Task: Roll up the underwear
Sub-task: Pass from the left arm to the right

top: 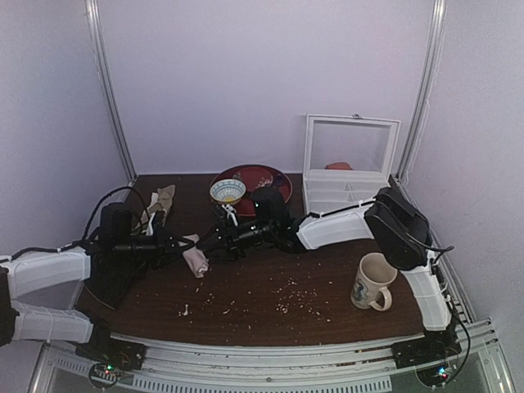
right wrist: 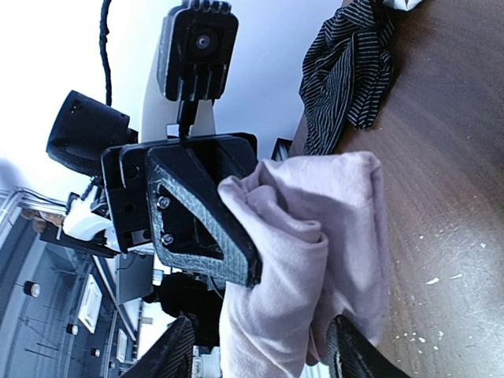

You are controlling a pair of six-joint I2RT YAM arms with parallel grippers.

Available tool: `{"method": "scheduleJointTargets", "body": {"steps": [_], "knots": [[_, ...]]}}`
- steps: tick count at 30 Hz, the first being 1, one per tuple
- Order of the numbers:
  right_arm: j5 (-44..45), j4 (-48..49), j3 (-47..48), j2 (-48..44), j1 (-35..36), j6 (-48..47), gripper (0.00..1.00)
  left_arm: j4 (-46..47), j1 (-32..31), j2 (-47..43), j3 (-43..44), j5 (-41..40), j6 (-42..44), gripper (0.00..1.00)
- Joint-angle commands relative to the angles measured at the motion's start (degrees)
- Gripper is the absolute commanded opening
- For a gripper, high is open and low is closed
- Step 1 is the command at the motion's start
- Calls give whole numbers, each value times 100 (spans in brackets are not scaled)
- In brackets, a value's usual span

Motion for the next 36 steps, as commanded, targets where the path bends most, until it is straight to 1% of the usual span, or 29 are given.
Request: {"method": "scheduleJointTargets", "body": {"steps": [1, 4, 9, 12, 16, 20, 22, 26, 28, 30, 34, 36], "knots": [[-222, 950, -45, 215, -33, 677, 56, 340, 81, -54, 172, 315, 91, 0], [-207, 1187, -79, 290, -38, 838, 56, 526, 110, -56, 148, 396, 5, 0], [-209, 1651, -123, 373, -37, 1196, 56, 561, 200, -87, 160, 446, -22, 0], [-219, 1773, -155, 409, -36, 1303, 57, 721, 249, -94, 151, 506, -112, 0], [-179, 1865, -222, 420, -31, 1342, 56, 628, 299, -191, 228, 537, -95, 0], [-168, 2341, -169, 531, -47, 1730, 56, 600, 375, -288, 227, 592, -118, 0], [-152, 2582, -116, 605, -50, 1923, 56, 749, 383, -258, 160, 626, -226, 0], [-89, 3146, 12, 770, -64, 2380, 56, 1374, 420, -151, -19, 708, -586, 0], [-75, 3413, 77, 844, -63, 2607, 57, 1433, 419, -72, -18, 735, -593, 0], [-65, 3477, 102, 857, -64, 2669, 57, 1525, 419, -8, -31, 750, -641, 0], [-75, 3577, 154, 844, -52, 2775, 56, 1397, 418, 21, -9, 704, -558, 0], [-110, 3576, 153, 816, -55, 2783, 54, 1126, 425, 3, 39, 656, -391, 0]]}}
